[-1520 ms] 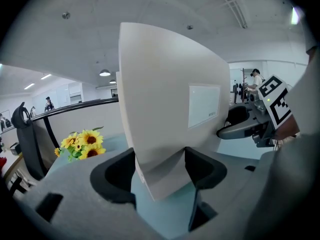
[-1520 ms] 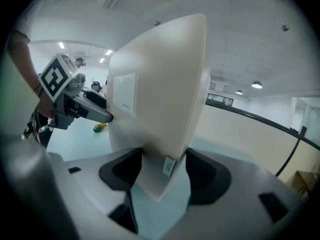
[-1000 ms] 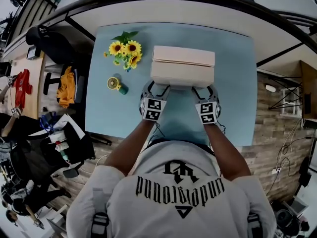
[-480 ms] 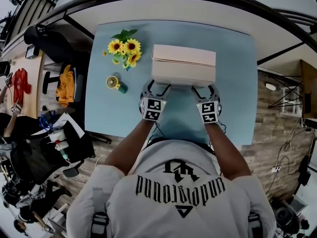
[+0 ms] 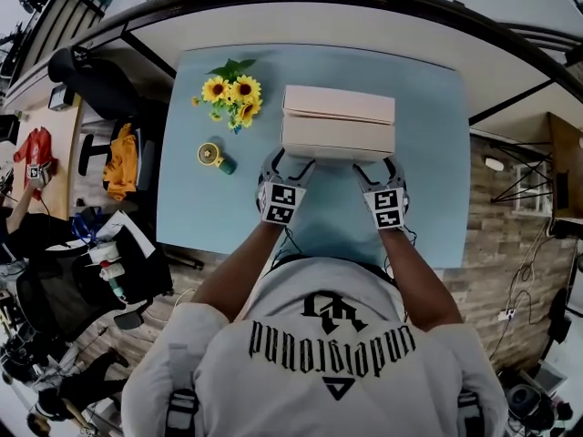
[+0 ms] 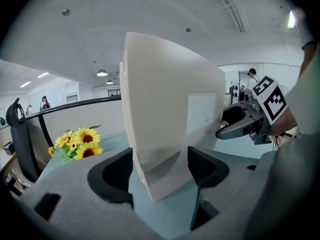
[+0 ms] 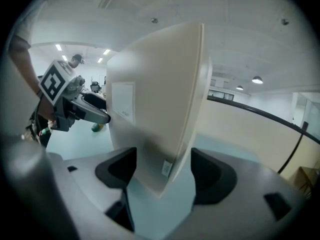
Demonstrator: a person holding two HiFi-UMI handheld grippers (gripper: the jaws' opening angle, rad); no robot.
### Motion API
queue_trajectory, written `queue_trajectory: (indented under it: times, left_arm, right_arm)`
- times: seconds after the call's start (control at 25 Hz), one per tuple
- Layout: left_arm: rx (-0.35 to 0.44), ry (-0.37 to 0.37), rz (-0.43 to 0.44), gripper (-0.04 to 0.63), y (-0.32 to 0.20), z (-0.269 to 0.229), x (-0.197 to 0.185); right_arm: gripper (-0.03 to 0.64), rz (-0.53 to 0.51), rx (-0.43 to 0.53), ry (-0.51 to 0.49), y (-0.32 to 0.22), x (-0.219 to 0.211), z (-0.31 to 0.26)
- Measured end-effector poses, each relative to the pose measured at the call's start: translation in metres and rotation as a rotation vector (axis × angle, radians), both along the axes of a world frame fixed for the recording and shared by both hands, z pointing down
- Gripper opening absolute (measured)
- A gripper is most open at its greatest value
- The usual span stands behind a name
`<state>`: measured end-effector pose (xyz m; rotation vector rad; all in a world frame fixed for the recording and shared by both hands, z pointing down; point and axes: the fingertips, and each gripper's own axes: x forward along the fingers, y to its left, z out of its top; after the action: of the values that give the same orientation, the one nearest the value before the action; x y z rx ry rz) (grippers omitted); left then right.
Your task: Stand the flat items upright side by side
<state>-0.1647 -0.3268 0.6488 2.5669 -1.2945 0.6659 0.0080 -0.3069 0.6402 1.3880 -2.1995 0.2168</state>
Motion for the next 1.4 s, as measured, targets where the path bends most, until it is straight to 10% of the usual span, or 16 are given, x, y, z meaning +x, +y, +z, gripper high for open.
queue_trajectory:
  times: [0.76, 1.4]
  left_arm:
    - [0.142, 0.181, -0.021, 0.333, 0.071, -0.115, -0.012]
    - [0.275, 0.226, -0.052, 0.000, 0.221, -0.199, 0.084]
  right_arm:
    - [0.291, -0.082, 0.181, -0.157, 0.076, 0.006, -0.114]
    - [0.042, -0.428, 0.268, -0.284, 0.221, 0.042, -0.198]
